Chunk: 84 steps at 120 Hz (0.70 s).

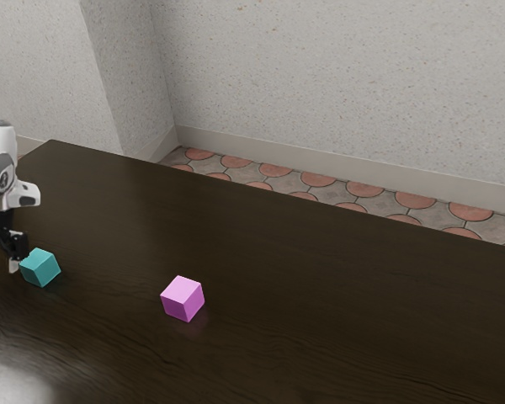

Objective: Pick up the blue block with one arm, and put the blue block on the pink block with one arm

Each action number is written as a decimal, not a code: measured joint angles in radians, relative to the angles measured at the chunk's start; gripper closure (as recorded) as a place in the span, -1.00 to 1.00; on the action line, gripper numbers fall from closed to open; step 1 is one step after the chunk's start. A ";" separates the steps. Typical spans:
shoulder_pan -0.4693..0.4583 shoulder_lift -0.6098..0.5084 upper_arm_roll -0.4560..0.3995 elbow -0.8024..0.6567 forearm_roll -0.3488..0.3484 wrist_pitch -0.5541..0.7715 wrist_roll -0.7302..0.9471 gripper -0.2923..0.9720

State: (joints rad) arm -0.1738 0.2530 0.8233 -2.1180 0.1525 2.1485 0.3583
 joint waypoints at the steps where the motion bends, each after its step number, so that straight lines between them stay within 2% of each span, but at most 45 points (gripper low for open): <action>1: 0.018 0.003 -0.019 0.003 -0.002 0.002 0.002 -0.54; 7: 0.082 0.024 -0.091 0.021 -0.012 0.012 0.012 -0.54; 18: 0.130 0.055 -0.138 0.058 -0.022 0.025 0.030 -0.54; 29: 0.221 0.086 -0.230 0.094 -0.028 0.033 0.045 -0.54; 39: 0.251 0.114 -0.284 0.125 -0.033 0.038 0.058 -0.54; 57: 0.259 0.132 -0.320 0.147 -0.052 0.043 0.075 -0.54; 84: 0.277 0.194 -0.331 0.161 -0.144 0.047 0.083 -0.54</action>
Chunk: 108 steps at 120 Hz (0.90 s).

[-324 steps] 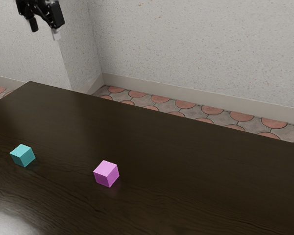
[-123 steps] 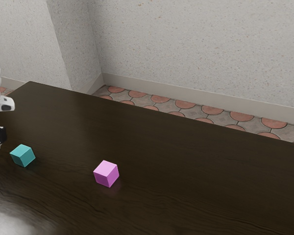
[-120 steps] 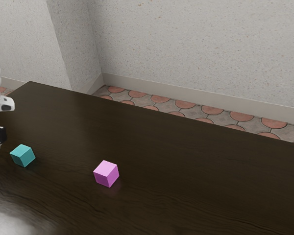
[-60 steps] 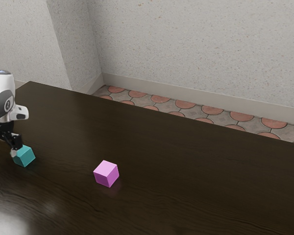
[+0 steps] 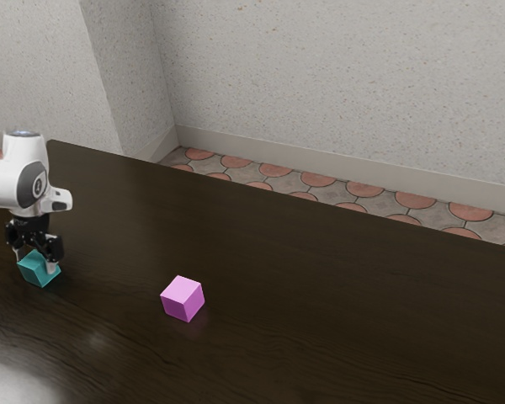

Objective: Pick up the blue block with one arm, and put the blue block on the pink block with one arm

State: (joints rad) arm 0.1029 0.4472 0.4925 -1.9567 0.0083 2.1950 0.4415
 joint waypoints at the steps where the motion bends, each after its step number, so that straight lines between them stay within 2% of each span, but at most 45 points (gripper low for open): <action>1: 0.000 0.002 0.000 0.002 -0.002 0.000 0.000 -0.54; 38: 0.041 0.090 -0.024 0.068 -0.027 0.001 0.006 -0.53; 52: 0.045 0.097 -0.027 0.078 -0.039 0.001 0.008 -0.32; 77: 0.046 0.097 -0.028 0.084 -0.047 0.002 0.006 -0.30; 90: 0.046 0.080 -0.031 0.084 -0.049 -0.003 0.008 -0.13; 108: 0.037 0.021 -0.047 0.080 -0.048 -0.024 0.010 -0.06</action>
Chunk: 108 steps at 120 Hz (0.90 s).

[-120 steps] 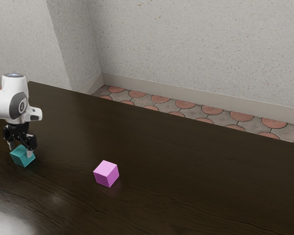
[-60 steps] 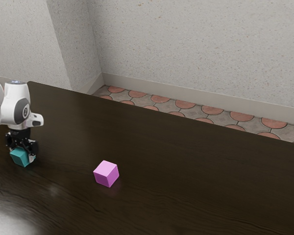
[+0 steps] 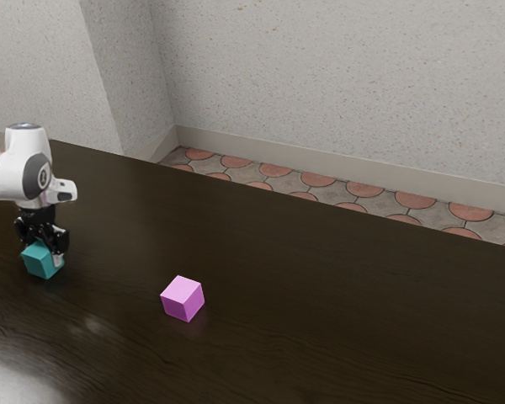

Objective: Pick up the blue block with one arm, and put the blue block on the pink block with one arm

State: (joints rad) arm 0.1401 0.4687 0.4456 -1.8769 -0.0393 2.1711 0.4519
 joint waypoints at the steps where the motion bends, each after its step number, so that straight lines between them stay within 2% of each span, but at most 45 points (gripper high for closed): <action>1: 0.000 -0.004 -0.002 0.000 0.000 -0.002 0.000 -0.06; 28: -0.025 -0.092 -0.060 -0.001 -0.092 -0.050 -0.003 -0.02; 58: -0.145 -0.186 -0.064 -0.026 -0.180 -0.137 -0.030 0.02; 108: -0.345 -0.329 -0.055 -0.143 -0.205 -0.207 -0.085 0.03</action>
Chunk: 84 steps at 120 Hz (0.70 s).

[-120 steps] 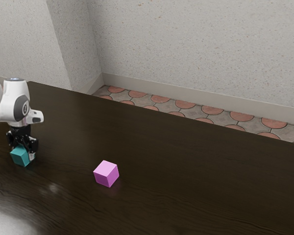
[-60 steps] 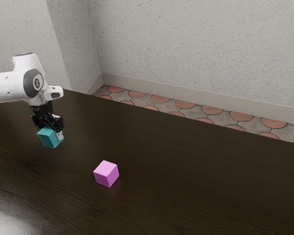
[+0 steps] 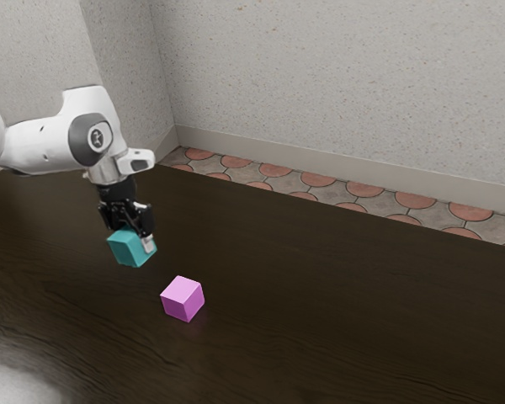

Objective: Pick up the blue block with one arm, and put the blue block on the pink block with one arm

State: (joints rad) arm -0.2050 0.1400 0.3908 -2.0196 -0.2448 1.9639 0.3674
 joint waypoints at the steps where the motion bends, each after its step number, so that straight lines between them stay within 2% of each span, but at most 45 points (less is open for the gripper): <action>1: -0.003 -0.003 0.001 -0.004 0.000 0.000 -0.001 0.03; 38: -0.087 -0.043 0.007 -0.070 0.003 -0.008 -0.034 0.02; 84: -0.134 0.131 -0.002 0.068 -0.021 -0.007 -0.069 0.00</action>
State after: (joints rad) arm -0.3390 0.2709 0.3889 -1.9519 -0.2658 1.9565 0.2988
